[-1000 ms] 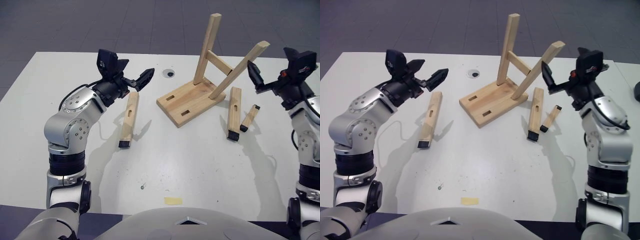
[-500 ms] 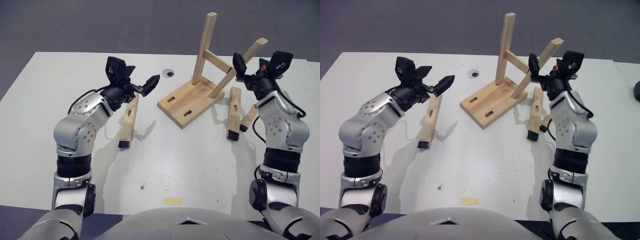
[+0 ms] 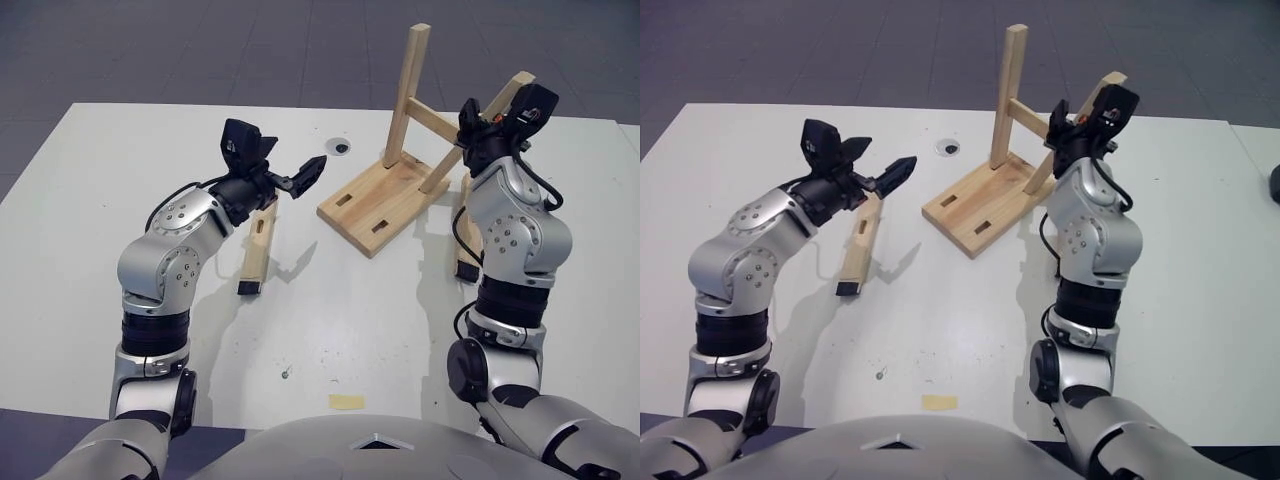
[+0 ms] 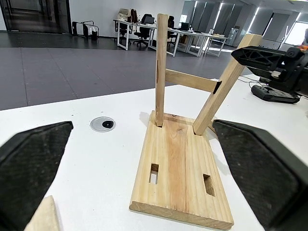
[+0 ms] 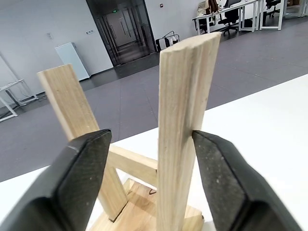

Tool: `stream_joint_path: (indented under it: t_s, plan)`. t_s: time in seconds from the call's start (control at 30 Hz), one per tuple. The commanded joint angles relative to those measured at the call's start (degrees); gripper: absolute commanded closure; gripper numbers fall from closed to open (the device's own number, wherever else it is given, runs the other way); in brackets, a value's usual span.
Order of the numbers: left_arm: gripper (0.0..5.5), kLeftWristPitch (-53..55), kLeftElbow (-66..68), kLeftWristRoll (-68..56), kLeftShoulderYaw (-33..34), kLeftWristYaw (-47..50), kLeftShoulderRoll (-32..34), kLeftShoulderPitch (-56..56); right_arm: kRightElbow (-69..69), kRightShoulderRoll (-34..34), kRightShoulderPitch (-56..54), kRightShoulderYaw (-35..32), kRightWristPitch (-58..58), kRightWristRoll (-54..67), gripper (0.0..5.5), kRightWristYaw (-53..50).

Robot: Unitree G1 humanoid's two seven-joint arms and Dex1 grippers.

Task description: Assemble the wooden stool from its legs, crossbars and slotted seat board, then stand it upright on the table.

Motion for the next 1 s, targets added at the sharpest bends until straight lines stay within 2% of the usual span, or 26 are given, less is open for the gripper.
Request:
stream_joint_path:
  t_s: [0.03,0.23,0.4,0.53,0.67,0.87,1.0]
  plan:
    - [0.1,-0.27,0.05,0.75,-0.53,-0.91,0.12,-0.41,4.09,0.27,-1.75,0.59,-3.29,-4.57,3.09,-1.72]
    - [0.1,-0.15,0.09,0.73,-0.82,-1.27,-0.25,-0.57,11.87,1.39,-3.41,0.73,-9.67,-8.3,4.08,-1.19]
    - [0.1,-0.29,0.25,1.21,-1.18,-1.63,-0.34,-0.42,18.69,0.25,-5.7,-0.33,-13.94,-9.9,4.43,-0.03]
    - [0.1,-0.26,0.75,1.69,-1.75,-1.8,-0.51,-0.73,20.89,-0.22,-5.78,0.31,-12.83,-8.81,4.5,4.01]
    - [0.1,-0.28,0.65,1.84,-1.67,-1.83,-0.33,-0.5,16.34,-0.46,-3.25,2.08,-8.88,-7.97,4.51,7.99]
    - [0.1,-0.43,0.19,2.06,-2.01,-1.27,-1.06,0.31,7.39,5.62,1.06,7.28,-7.23,-7.67,4.51,9.58]
    - [0.1,-0.02,-0.65,2.37,-1.33,-1.22,-0.84,0.97,5.54,7.34,2.7,9.78,-7.08,-8.44,4.51,10.99]
